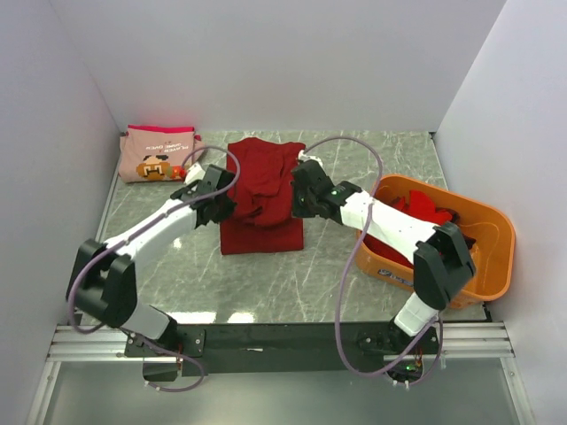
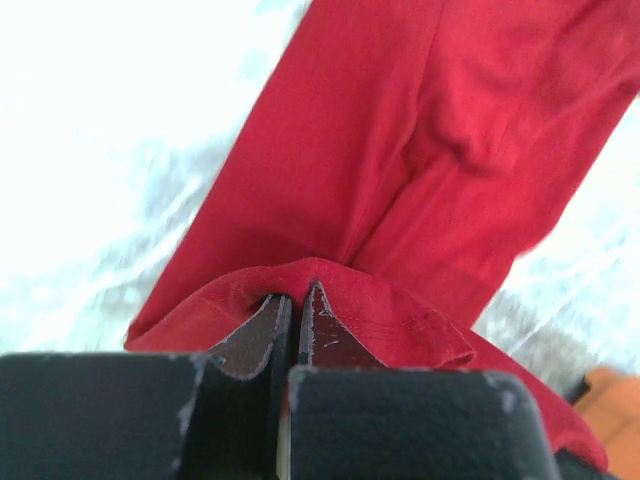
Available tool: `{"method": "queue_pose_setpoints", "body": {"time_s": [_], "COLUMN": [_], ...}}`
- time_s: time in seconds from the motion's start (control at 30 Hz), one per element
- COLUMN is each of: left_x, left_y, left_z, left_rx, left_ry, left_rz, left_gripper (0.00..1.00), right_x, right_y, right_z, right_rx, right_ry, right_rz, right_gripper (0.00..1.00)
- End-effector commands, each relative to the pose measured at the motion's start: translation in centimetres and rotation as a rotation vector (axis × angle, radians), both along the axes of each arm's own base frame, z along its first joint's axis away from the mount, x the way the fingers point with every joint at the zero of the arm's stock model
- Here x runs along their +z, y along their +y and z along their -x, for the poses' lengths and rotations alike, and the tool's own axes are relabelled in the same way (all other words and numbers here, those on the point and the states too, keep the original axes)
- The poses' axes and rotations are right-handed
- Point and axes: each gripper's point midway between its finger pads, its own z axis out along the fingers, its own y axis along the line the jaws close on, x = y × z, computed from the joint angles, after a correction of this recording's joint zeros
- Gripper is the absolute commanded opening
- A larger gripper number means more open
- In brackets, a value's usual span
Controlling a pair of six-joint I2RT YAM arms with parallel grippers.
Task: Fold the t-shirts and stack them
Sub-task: Fold the tshirt
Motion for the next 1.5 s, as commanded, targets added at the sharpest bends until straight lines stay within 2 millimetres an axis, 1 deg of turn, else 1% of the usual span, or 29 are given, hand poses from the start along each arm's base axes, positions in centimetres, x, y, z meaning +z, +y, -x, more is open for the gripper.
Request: {"method": "queue_pose_setpoints", "body": {"time_s": [0.0,0.17,0.4,0.47,0.5,0.53,0.6,0.63,0.67,0.7,0.73,0.77,0.8,0.83,0.87,0.9,0.97,1.0,1.03,1.07,1.1,1.17,1.2,1.23,1.27,1.3,1.4,1.43,1.47], "left_x": [1.4,0.3,-1.6,-2.0,-2.3,-2.7,-3.4,-3.6,-3.8,-3.8,-3.7,-3.5,-2.8,-2.4,-1.9,-1.1,-0.4,-0.1,-0.1,0.1,0.1,0.3,-0.1,0.0,0.3,-0.2,-0.4,-0.4,-0.4], "left_y": [-0.5,-0.3,-1.1,-1.1,-1.1,-1.0,-0.5,-0.3,-0.1,0.2,0.4,0.7,1.0,1.3,1.3,1.3,1.5,1.4,1.4,1.4,1.5,1.6,2.0,1.8,1.5,1.6,-0.4,-1.1,-1.7], "left_z": [-3.8,-6.4,-8.8,-9.2,-9.3,-9.6,-10.0,-10.1,-10.2,-10.6,-10.7,-11.1,-11.8,-12.1,-12.5,-13.2,-13.4,-13.3,-13.1,-12.9,-11.7,-10.5,-8.4,-7.4,-6.9,-4.7,-1.7,-1.2,-0.9], "left_rx": [-0.064,-0.084,-0.131,-0.133,-0.133,-0.129,-0.116,-0.108,-0.106,-0.095,-0.09,-0.081,-0.069,-0.066,-0.071,-0.079,-0.09,-0.094,-0.096,-0.098,-0.105,-0.098,-0.095,-0.093,-0.099,-0.11,-0.169,-0.184,-0.209], "left_ry": [-0.077,-0.055,-0.024,-0.014,-0.006,0.004,0.024,0.03,0.036,0.038,0.036,0.032,0.016,0.007,-0.007,-0.028,-0.03,-0.032,-0.029,-0.033,-0.025,-0.04,-0.033,-0.04,-0.073,-0.074,-0.112,-0.123,-0.141], "left_rz": [-0.02,-0.031,-0.041,-0.041,-0.042,-0.046,-0.058,-0.059,-0.061,-0.064,-0.065,-0.068,-0.066,-0.066,-0.071,-0.068,-0.079,-0.076,-0.072,-0.069,-0.058,-0.03,-0.018,0.022,0.049,0.069,0.155,0.171,0.178], "left_gripper": [0.01,0.01,0.02,0.03,0.04,0.06,0.12,0.19,0.23,0.3,0.41,0.64,0.75,0.84,0.99,1.0,0.99,0.99,0.99,0.99,1.0,0.99,0.99,1.0,0.99,0.99,0.99,0.99,0.99], "right_x": [2.2,0.5,-0.5,-1.5,-1.4,-2.3,-2.3,-3.1,-3.4,-2.8,-3.7,-3.8,-2.9,-3.3,-3.1,-2.5,-1.8,-2.3,-1.0,-2.0,-0.1,0.0,-1.1,-0.6,-1.0,-1.5,-2.6,-3.7,-3.7], "right_y": [0.0,0.0,-0.6,-0.6,-0.5,-0.5,-0.2,-0.1,0.0,0.3,0.0,-0.1,-0.1,-0.4,-0.5,-0.4,-0.2,-0.3,-0.4,-0.5,-0.1,0.7,1.2,1.5,2.1,3.2,5.2,5.6,6.2], "right_z": [-3.1,-4.9,-6.9,-7.3,-7.7,-8.0,-8.8,-9.2,-9.6,-10.4,-11.1,-11.6,-12.5,-13.1,-13.4,-13.7,-13.2,-12.5,-12.1,-10.5,-10.0,-8.0,-6.4,-5.5,-4.5,-3.2,-2.2,-2.2,-2.5], "right_rx": [-0.043,-0.06,-0.107,-0.11,-0.111,-0.115,-0.111,-0.107,-0.099,-0.099,-0.11,-0.114,-0.122,-0.125,-0.113,-0.1,-0.064,-0.048,-0.042,-0.012,0.017,0.081,0.121,0.143,0.17,0.215,0.251,0.25,0.244], "right_ry": [-0.066,-0.022,0.009,0.031,0.032,0.047,0.049,0.06,0.062,0.047,0.06,0.06,0.048,0.051,0.048,0.045,0.043,0.055,0.032,0.07,0.027,0.026,0.054,0.047,0.058,0.074,0.088,0.11,0.111], "right_rz": [-0.014,0.009,0.014,0.025,0.022,0.033,0.018,0.025,0.027,0.016,0.028,0.034,0.026,0.027,0.026,0.019,0.008,0.007,-0.011,-0.021,-0.064,-0.095,-0.115,-0.13,-0.135,-0.148,-0.147,-0.137,-0.15], "right_gripper": [0.0,0.0,0.0,0.0,0.0,0.0,0.01,0.07,0.23,0.32,0.41,0.49,0.5,0.52,0.57,0.59,0.62,0.63,0.66,0.7,0.71,0.73,0.73,0.73,0.74,0.74,0.74,0.74,0.74]}}
